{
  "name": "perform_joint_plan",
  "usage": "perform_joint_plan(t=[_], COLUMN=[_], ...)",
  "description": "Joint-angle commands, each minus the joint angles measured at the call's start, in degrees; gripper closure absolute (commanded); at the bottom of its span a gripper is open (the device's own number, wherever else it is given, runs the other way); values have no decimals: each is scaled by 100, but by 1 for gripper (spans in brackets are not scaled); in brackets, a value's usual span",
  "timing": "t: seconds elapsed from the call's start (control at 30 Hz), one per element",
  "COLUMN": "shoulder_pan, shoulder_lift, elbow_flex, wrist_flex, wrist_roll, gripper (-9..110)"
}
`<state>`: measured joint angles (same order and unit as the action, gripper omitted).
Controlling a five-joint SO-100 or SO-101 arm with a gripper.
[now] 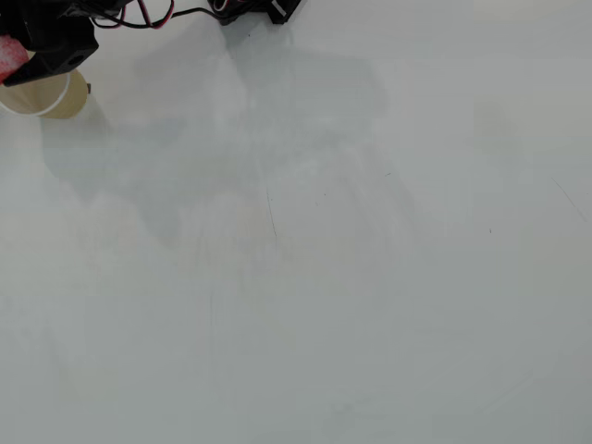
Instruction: Pick up the cube and drop it in the cup.
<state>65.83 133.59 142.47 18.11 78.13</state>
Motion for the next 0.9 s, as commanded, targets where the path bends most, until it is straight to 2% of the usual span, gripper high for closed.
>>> perform_joint_plan(t=[0.0, 0.87], shoulder_pan=[-53, -79], shoulder_lift=[70, 105], elbow_flex=[-765, -633], wrist_flex=[88, 255], wrist_roll=[44, 62], gripper=[97, 96])
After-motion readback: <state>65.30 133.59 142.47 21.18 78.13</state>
